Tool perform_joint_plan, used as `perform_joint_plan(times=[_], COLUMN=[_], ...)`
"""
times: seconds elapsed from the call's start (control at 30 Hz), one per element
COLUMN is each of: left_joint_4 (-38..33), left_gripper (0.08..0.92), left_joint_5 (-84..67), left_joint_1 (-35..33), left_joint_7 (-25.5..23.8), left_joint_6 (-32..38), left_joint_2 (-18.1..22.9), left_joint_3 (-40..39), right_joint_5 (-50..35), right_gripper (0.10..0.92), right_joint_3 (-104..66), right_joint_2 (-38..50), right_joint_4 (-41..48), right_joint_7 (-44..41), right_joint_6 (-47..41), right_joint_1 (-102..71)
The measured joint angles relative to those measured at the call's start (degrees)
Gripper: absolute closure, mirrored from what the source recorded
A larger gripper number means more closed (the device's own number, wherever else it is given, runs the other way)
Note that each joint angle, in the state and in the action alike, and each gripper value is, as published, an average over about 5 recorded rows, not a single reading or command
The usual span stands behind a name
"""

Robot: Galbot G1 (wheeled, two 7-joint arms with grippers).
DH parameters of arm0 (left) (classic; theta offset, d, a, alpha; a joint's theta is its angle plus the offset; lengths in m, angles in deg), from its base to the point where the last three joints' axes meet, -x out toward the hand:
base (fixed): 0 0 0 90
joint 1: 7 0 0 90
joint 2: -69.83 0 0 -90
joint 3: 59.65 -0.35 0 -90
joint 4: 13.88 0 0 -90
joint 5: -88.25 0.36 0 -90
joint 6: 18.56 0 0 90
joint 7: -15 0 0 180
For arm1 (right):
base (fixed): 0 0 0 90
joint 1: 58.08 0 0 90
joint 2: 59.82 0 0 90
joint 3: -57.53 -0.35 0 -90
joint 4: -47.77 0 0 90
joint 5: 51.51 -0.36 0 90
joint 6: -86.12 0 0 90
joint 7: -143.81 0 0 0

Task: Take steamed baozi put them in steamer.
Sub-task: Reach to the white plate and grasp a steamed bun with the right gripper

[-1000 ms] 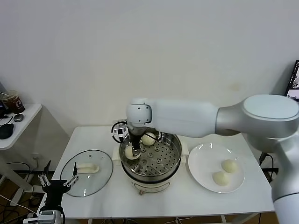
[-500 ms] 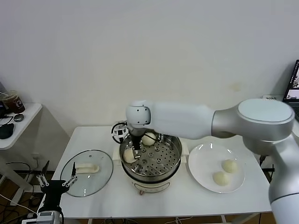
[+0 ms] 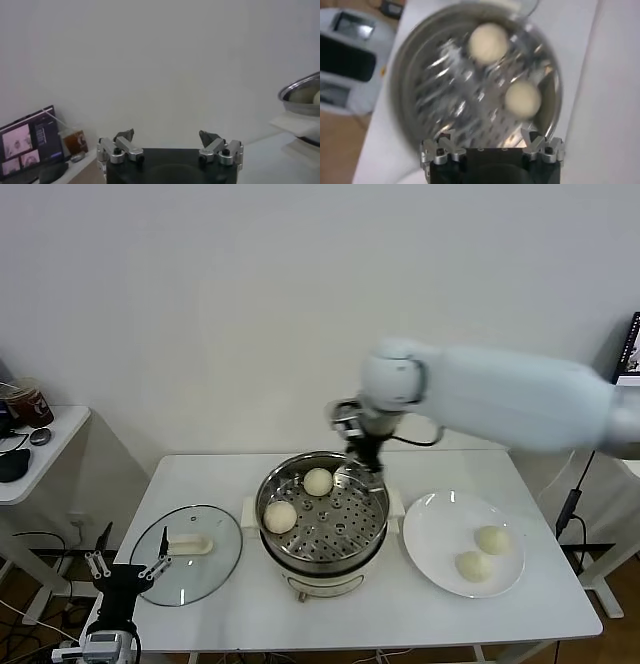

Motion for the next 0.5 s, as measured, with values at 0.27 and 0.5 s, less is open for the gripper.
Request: perform_joint_plan(times=[0.27,0.5], left_joint_4=[-0.09,-0.17], left_gripper=[0.177,0.177], left_joint_5=[0.83,1.07], left_joint_1=[-0.06,-0.49], left_joint_7=[-0.12,-0.16], left_joint_6=[-0.14,-0.21], left_joint_2=[0.43,0.64], left_joint_3=[-0.76,-0.65], right_joint_5=[8.82,16.15], right_gripper=[0.203,0.203], right_joint_3=[-1.0,-7.52], right_joint_2=[15.7,24.83], right_joint_4=[-5.56,-6.64], right_joint_7=[-2.41,-1.57], right_joint_6=[6.76,9.36], right_joint_1=[-3.75,-15.16])
